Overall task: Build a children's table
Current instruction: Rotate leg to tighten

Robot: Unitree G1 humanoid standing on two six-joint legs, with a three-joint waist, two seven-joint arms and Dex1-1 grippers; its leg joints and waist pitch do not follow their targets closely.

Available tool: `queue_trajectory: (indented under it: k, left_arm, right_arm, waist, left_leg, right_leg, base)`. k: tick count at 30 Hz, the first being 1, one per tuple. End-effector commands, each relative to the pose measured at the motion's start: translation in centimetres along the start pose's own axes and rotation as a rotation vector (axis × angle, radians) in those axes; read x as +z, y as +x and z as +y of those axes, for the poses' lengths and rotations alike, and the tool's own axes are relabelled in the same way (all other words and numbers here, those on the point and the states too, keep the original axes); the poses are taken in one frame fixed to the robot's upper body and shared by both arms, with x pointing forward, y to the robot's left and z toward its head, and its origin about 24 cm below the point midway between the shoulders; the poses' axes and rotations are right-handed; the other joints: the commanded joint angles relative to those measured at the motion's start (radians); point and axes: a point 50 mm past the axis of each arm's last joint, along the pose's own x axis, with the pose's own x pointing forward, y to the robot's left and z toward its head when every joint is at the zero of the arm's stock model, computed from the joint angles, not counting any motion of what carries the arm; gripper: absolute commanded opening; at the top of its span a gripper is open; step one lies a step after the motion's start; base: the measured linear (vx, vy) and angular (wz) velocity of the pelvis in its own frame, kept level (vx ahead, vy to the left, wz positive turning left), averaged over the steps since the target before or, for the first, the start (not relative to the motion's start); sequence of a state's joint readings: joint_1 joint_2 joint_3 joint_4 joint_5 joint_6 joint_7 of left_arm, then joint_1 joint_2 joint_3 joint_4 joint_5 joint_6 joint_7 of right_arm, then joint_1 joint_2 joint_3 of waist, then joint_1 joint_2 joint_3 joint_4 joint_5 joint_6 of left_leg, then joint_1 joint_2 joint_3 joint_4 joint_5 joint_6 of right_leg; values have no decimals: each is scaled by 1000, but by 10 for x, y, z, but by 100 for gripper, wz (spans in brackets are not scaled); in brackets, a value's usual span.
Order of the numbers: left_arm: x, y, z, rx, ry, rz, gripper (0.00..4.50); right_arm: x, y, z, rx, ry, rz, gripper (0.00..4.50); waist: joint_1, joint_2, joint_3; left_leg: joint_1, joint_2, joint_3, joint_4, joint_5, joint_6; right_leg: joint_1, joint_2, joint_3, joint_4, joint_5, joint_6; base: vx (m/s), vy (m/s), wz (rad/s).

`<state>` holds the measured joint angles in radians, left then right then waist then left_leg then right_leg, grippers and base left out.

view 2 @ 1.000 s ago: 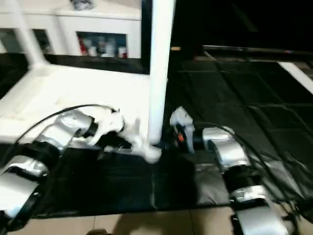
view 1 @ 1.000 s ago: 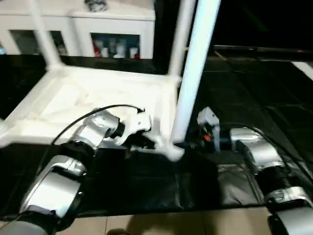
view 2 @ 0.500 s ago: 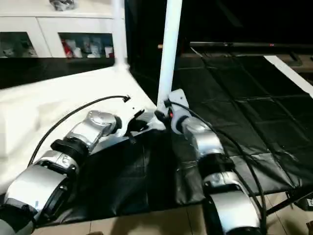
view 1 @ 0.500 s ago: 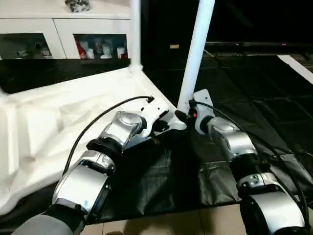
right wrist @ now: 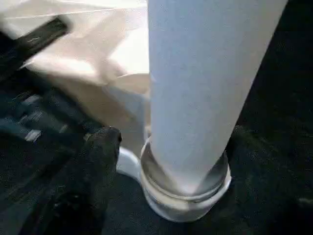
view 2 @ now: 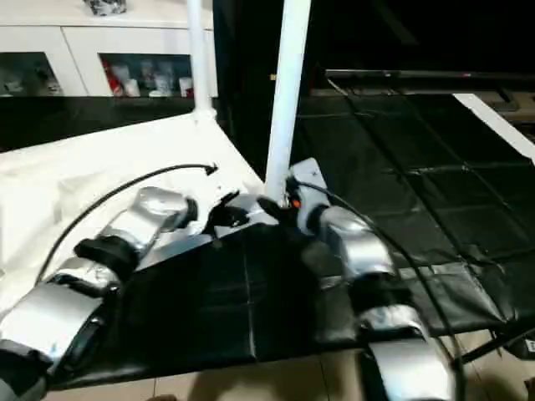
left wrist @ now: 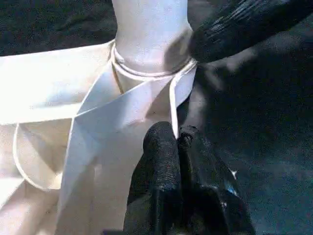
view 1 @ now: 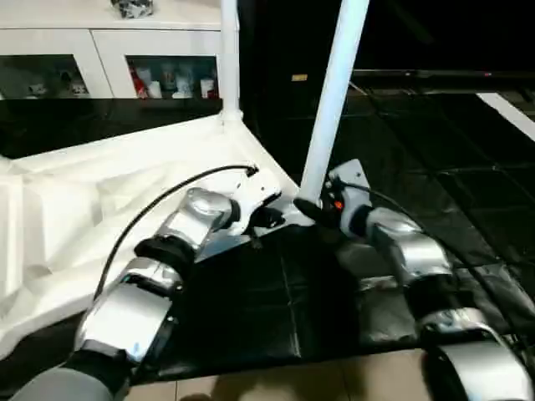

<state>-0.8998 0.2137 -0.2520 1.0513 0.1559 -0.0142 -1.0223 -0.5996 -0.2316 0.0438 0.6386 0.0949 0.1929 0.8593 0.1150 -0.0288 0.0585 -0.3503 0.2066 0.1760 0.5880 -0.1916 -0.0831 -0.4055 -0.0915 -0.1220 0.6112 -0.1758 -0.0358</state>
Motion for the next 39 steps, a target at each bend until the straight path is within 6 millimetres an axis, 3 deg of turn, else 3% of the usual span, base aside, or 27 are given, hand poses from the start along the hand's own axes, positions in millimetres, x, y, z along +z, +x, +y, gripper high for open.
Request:
queue_trajectory:
  k: [1, 2, 3, 5, 8, 11, 15, 16, 26, 34, 39]
  left_arm:
    - [13, -2, -3, -76, 132, -15, 0]
    - [11, -5, -5, -123, 160, -14, 0]
    - [8, -8, -7, -177, 176, -8, 0]
    - [5, -13, -10, -248, 206, 9, 0]
    - [-1, -20, -13, -315, 255, 40, 0]
    - [-3, -25, -15, -365, 291, 48, 0]
    - [-7, -29, -22, -449, 338, 51, 0]
    - [-7, -29, -23, -454, 340, 51, 0]
    - [-9, -30, -28, -497, 373, 54, 0]
    - [-11, -31, -28, -495, 372, 62, 0]
    - [-12, -31, -28, -493, 371, 64, 0]
  right_arm:
    - [12, 0, 13, 177, -44, -56, 389]
    - [13, -6, 11, 211, -63, -53, 394]
    - [14, -11, 10, 244, -82, -47, 399]
    - [15, -18, 7, 280, -104, -33, 419]
    - [16, -27, 5, 357, -130, -6, 428]
    - [16, -34, 5, 437, -155, 16, 428]
    - [12, -37, 8, 532, -151, 34, 428]
    - [12, -37, 8, 537, -148, 36, 403]
    - [9, -32, 10, 590, -112, 35, 317]
    - [6, -27, 18, 638, -89, 22, 252]
    - [5, -26, 20, 648, -82, 20, 214]
  waist:
    - [9, 2, -74]
    - [13, 1, -74]
    - [15, 8, -74]
    - [16, 6, -74]
    - [33, 9, -74]
    - [41, 8, -76]
    - [45, 3, -74]
    - [46, 5, -75]
    - [49, 1, -75]
    - [48, 7, -76]
    - [48, 4, -77]
  left_leg:
    - [0, 31, -5, -60, -121, 82]
    - [0, 32, -5, -60, -132, 79]
    - [-1, 34, -6, -60, -135, 77]
    - [2, 37, -5, -61, -141, 73]
    - [10, 41, -3, -61, -148, 61]
    - [5, 41, -4, -61, -136, 59]
    - [3, 40, -5, -62, -153, 48]
    - [4, 40, -5, -62, -147, 48]
    - [4, 40, -5, -62, -143, 40]
    - [3, 40, -6, -63, -143, 39]
    - [3, 39, -5, -62, -136, 37]
  right_leg:
    - [71, -73, 64, -66, -122, -215]
    - [74, -74, 63, -69, -144, -209]
    - [71, -75, 64, -67, -149, -208]
    - [68, -74, 64, -67, -150, -212]
    - [59, -75, 66, -66, -143, -223]
    - [64, -74, 66, -59, -115, -229]
    - [66, -79, 65, -64, -174, -209]
    - [63, -77, 65, -64, -172, -211]
    - [61, -77, 65, -64, -197, -194]
    - [61, -76, 64, -65, -195, -194]
    - [62, -74, 65, -62, -171, -202]
  base:
    - [0, 0, 0]
    - [0, 0, 0]
    - [0, 0, 0]
    - [0, 0, 0]
    - [0, 0, 0]
    - [0, 0, 0]
    - [0, 0, 0]
    - [0, 0, 0]
    - [0, 0, 0]
    - [0, 0, 0]
    - [0, 0, 0]
